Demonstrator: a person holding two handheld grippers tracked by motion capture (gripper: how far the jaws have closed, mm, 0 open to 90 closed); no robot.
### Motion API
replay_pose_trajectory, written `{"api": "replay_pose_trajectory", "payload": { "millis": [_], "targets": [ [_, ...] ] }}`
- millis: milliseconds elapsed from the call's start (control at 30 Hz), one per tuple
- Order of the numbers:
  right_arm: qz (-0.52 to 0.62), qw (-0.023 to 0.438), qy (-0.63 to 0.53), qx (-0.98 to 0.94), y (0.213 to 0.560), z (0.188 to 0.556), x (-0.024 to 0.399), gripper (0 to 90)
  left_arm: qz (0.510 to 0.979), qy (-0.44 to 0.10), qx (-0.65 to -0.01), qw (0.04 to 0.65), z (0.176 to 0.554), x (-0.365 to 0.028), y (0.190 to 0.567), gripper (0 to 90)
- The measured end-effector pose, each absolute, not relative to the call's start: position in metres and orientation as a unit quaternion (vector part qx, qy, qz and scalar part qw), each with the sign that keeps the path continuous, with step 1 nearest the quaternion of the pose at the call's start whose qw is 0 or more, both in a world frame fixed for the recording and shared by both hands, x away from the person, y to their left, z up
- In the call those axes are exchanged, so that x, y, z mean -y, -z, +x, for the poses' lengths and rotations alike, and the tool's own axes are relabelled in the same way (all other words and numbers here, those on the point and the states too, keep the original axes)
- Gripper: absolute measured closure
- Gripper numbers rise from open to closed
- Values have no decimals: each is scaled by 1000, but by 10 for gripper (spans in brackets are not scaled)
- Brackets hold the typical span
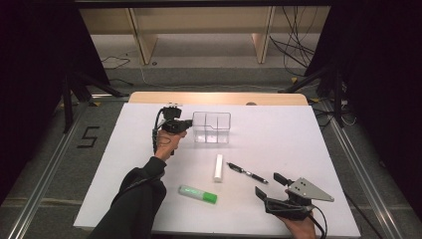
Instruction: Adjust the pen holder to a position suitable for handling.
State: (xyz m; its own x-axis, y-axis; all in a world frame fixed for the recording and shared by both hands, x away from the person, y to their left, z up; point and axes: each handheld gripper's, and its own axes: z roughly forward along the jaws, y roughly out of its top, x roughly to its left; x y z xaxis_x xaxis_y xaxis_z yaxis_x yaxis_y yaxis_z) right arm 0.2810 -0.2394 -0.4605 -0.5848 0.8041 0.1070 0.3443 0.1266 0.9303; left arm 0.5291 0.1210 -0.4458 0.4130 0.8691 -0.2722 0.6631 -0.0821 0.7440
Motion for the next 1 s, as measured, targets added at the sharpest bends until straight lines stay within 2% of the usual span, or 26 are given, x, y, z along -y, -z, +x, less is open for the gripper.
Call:
{"api": "replay_pose_trajectory", "payload": {
  "millis": [467,633,767,800,833,1000],
  "targets": [
    [400,220,-525,-719,461,281,239,206,735,-115,-515,426,527,-111,445,895],
    [402,221,-526,-716,461,280,241,206,729,-115,-519,431,523,-122,444,782],
    [402,222,-526,-716,460,280,241,206,735,-104,-510,435,514,-134,441,630],
    [402,222,-526,-716,460,280,241,206,737,-106,-507,435,510,-136,441,630],
    [402,221,-525,-717,461,281,241,206,738,-103,-504,436,503,-140,440,550],
    [402,220,-524,-718,461,281,240,206,738,-98,-494,449,483,-145,439,392]
  ]
}}
